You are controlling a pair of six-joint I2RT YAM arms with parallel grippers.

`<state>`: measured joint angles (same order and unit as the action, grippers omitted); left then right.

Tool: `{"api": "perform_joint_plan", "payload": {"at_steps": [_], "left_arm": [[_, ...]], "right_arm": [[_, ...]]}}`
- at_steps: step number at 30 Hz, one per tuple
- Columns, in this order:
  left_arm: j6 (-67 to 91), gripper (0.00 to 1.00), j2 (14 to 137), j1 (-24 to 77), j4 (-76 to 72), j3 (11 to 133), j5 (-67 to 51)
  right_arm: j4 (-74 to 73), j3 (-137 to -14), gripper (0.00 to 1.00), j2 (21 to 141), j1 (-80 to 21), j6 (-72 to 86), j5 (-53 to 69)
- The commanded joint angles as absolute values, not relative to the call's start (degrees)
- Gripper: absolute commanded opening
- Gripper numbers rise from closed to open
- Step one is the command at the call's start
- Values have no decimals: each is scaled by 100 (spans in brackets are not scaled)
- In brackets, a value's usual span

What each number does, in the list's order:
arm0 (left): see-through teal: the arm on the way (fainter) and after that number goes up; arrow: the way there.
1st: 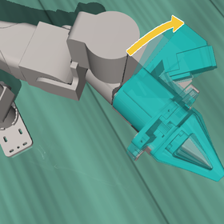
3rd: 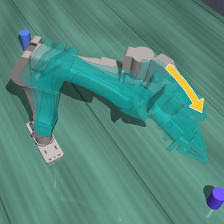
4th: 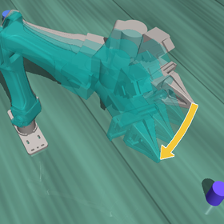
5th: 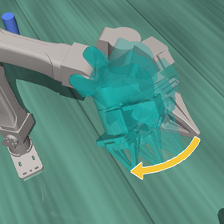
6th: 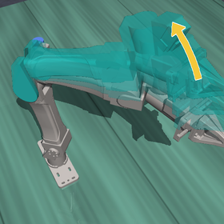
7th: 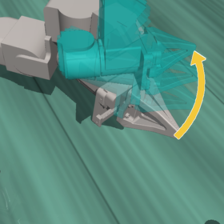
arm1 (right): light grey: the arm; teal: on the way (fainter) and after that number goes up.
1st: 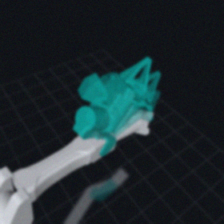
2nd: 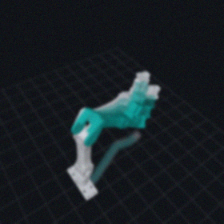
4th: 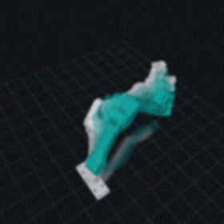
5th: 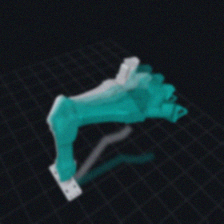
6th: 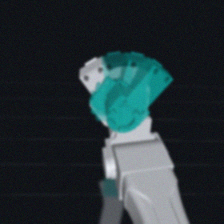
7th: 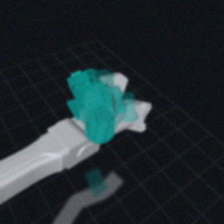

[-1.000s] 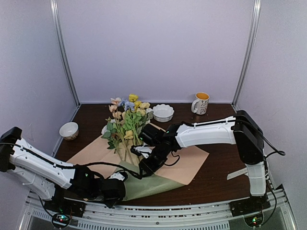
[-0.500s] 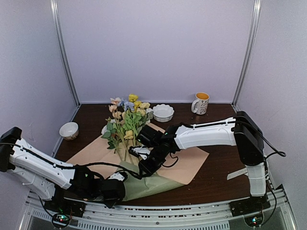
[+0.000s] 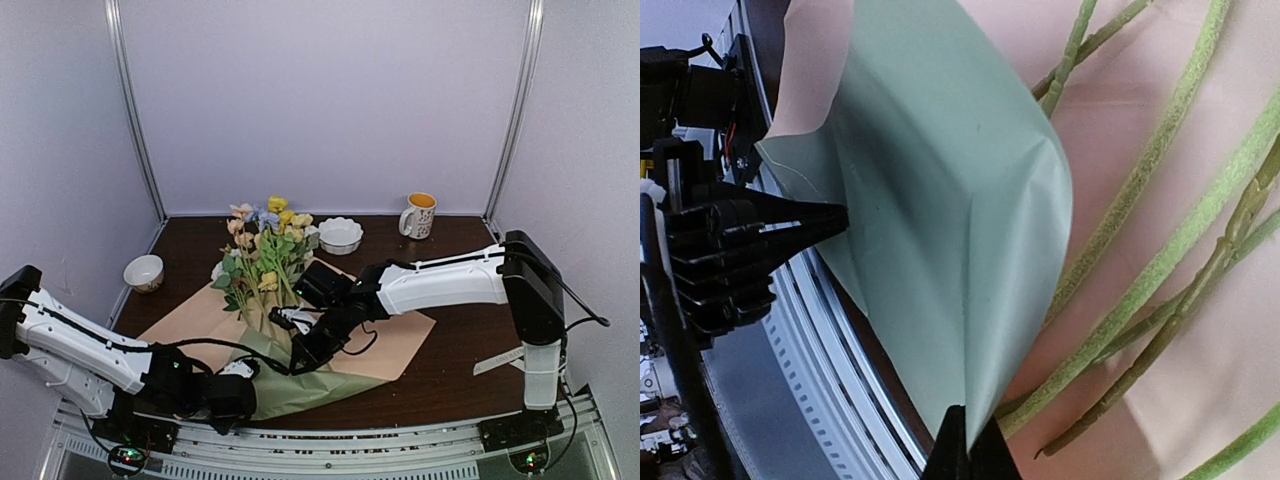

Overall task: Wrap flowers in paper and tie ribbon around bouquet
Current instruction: Unfold the fold line on the 1/4-folded wrapping paper.

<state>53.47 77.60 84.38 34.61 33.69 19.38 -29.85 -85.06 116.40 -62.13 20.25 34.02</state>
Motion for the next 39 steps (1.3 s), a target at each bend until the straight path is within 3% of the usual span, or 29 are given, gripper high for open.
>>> {"api": "perform_joint_plan", "payload": {"at_steps": [1,5,9,30,39], "left_arm": [[5420,23,7510,8479,4283,3323,2186],[5257,39,7204,8499,4601,3817,2663],[5389,42,7076,8497,4673,4003,2646],[6559,43,7858,8499,4448,3624,2175],[6757,31,7668,8499,4164,3293,1746]], "right_arm": [[-2525,-8164,0,11305,-6178,2388,3414],[-1957,-7702,0,11017,-6076,2807,3089],[-1334,-7210,0,10782,-5956,3255,2962],[-729,-6602,0,10732,-5846,3770,2592],[-817,-6659,0,10811,-5845,3719,2615]]}}
